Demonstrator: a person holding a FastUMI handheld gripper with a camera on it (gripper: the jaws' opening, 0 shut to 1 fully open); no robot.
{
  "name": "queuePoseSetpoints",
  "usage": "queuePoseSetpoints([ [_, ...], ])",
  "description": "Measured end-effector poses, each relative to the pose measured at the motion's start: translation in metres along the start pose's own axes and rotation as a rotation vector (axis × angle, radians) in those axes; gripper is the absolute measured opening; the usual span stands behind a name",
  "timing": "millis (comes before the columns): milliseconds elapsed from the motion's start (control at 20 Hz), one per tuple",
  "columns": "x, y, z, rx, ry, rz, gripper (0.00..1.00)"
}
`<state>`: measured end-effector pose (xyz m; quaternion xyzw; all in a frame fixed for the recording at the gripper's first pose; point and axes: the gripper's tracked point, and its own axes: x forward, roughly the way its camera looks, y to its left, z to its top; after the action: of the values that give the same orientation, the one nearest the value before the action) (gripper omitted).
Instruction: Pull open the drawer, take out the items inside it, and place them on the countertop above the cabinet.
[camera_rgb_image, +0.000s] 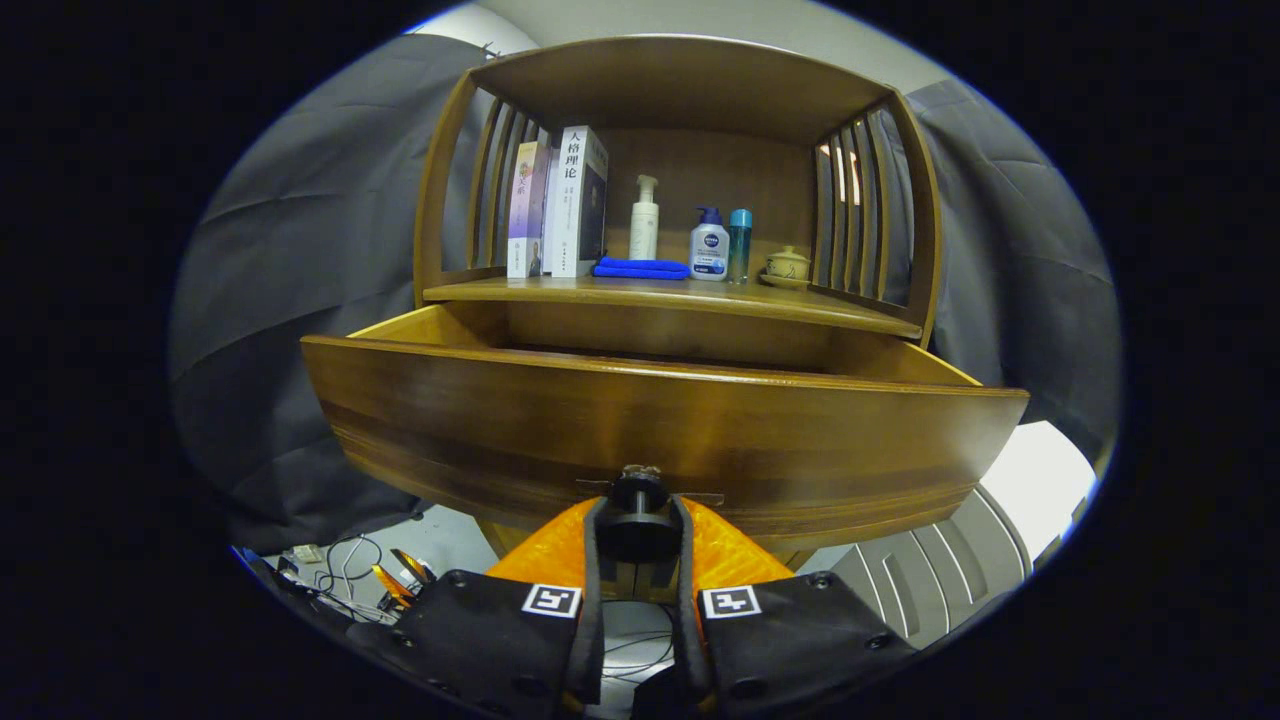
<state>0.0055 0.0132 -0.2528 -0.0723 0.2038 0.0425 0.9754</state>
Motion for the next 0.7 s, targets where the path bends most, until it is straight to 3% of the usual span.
queuePoseSetpoints([
  [700, -0.032, 0.009, -0.014, -0.033, -0.002, 0.038, 0.3],
])
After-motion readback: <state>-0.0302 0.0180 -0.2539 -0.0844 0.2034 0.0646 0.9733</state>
